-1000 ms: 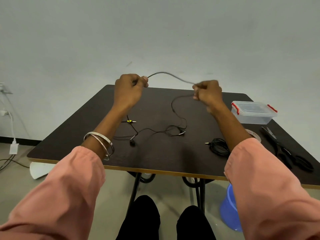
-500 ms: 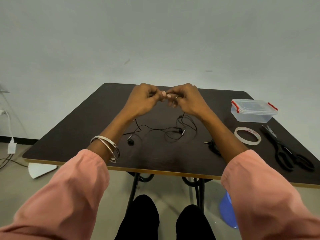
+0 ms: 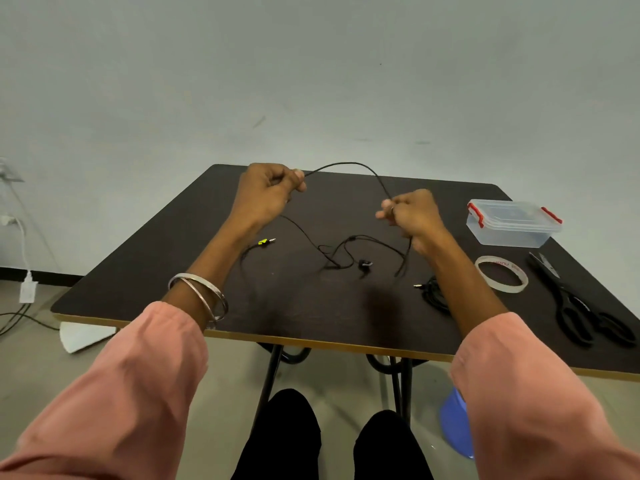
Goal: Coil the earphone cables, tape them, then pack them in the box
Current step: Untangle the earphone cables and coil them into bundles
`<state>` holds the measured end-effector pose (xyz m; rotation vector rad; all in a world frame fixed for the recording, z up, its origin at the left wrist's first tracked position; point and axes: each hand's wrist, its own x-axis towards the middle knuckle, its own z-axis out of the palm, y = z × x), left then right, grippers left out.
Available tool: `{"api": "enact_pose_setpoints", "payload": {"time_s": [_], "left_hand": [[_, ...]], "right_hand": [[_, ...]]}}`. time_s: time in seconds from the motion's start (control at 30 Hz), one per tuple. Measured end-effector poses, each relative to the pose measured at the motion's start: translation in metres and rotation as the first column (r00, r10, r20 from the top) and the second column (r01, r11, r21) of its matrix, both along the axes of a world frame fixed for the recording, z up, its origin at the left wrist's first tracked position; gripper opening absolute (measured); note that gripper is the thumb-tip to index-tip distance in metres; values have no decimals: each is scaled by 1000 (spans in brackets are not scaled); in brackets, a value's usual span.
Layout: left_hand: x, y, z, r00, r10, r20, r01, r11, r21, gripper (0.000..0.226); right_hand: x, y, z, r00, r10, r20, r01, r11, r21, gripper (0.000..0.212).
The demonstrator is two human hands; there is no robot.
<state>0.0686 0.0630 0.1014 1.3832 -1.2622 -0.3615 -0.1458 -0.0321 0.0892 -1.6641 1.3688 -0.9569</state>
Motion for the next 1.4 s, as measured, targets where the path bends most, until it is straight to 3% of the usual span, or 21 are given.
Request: {"api": "enact_pose_setpoints", "payload": {"time_s": [0.07,0.13,0.17,0.23,0.37,0.4,0.5,0.57,0.63,0.8,0.87,0.93,0.97,1.0,1.07,1.17,1.23,1.27,1.37,1.4], "left_hand": [[-5,-3,-1,1000,-24,1,24,1000,9,29],[-10,-5,-2,998,-43,42,42,999,30,28],[-14,-6,-2,996,-53,70,50,998,43,27],[-19,-6,-2,989,-72,133,65,996,60,26],[-21,-4,2,967,-113,227,96,992,82,23],[-21,-3,3,964,-124,236,105,990,93,23],[-14,0,4,963,-156,218,130,983,128,25],[-5,4,2,973,-144,178,123,985,125,27],[6,7,-1,983,-105,154,88,990,113,28],[5,11,-5,996,-72,46,67,992,105,29],[-5,10,-2,998,-46,-35,50,994,99,31],[-12,9,-2,995,-28,-100,40,992,119,32],[-14,9,-2,993,-31,-115,47,989,139,33],[-16,9,-3,992,-36,-121,56,985,164,33],[-19,8,-6,991,-49,-127,75,974,212,33],[-25,8,-11,990,-57,-128,87,967,238,34],[-29,9,-12,990,-75,-119,102,965,241,34],[-31,9,-12,988,-90,-123,118,962,248,33],[-31,10,-14,970,-157,-186,205,940,274,34],[-29,10,-16,955,-189,-230,252,924,287,35]], "right_hand": [[-2,8,2,943,186,-275,-188,982,21,52],[1,21,12,854,354,-382,-382,924,2,99],[5,27,16,825,383,-415,-442,895,-54,107],[16,36,22,813,318,-487,-468,855,-224,96],[29,35,24,857,318,-407,-477,789,-388,20],[30,34,23,875,321,-362,-456,795,-400,13],[26,27,27,955,208,-211,-287,824,-489,16],[16,19,31,996,86,6,-72,874,-480,18],[2,9,36,975,-52,217,139,903,-407,20],[-11,3,26,941,-208,266,288,907,-309,19],[-10,1,15,962,-204,182,251,924,-287,22],[-9,2,10,985,-136,-102,101,951,-291,11],[-6,6,11,951,-96,-295,1,952,-307,10],[-4,10,14,882,-50,-468,-110,945,-308,35],[3,25,22,764,77,-641,-348,885,-309,88],[15,45,28,609,188,-770,-625,713,-320,120],[24,49,25,535,281,-797,-687,693,-217,112],[28,47,22,561,329,-760,-683,703,-200,97],[33,38,16,735,425,-528,-628,721,-294,23],[31,33,14,800,416,-433,-570,752,-331,16]]}}
